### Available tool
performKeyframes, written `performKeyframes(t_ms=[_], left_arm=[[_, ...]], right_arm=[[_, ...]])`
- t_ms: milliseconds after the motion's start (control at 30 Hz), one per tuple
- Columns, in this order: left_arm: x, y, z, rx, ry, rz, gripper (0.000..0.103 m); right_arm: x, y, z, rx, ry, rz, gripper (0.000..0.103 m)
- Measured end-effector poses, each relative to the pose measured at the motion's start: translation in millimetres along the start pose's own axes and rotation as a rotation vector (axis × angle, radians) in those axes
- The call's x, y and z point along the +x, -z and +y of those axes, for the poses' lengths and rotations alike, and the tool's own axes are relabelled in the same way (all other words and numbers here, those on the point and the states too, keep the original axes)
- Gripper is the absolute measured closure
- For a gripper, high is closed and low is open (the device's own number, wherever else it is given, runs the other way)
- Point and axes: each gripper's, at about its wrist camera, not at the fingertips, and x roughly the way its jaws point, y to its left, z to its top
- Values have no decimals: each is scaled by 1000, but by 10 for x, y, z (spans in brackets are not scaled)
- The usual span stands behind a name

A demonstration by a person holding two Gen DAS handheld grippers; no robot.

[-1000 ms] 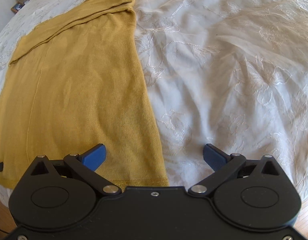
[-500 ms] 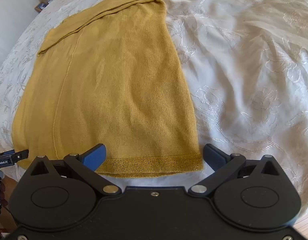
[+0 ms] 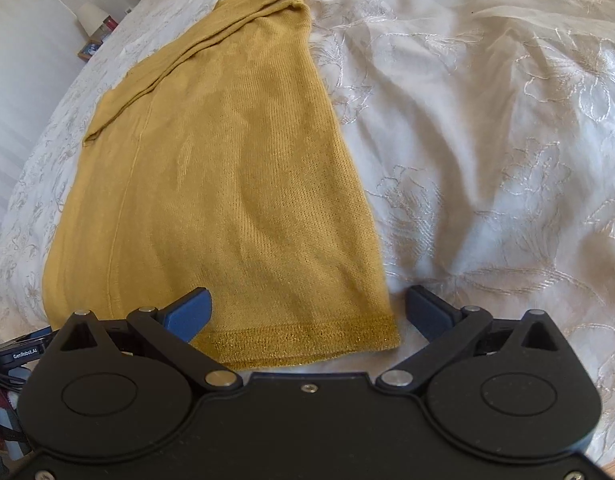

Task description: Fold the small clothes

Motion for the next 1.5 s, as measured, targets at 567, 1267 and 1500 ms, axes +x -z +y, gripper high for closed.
performKeyframes(t_ms=[567,1267,1500], left_arm=[[-261,72,-115,76,41,-77,64],[-758,-404,57,-156,203,-138,96],[-897,-870,42,-195,198,-221,96]], right_arm=[[-6,73,74,-151,9,-13,0],[-684,-251,13,90,-170,-103,88],[-727,-778,105,83,-210,-180,93]])
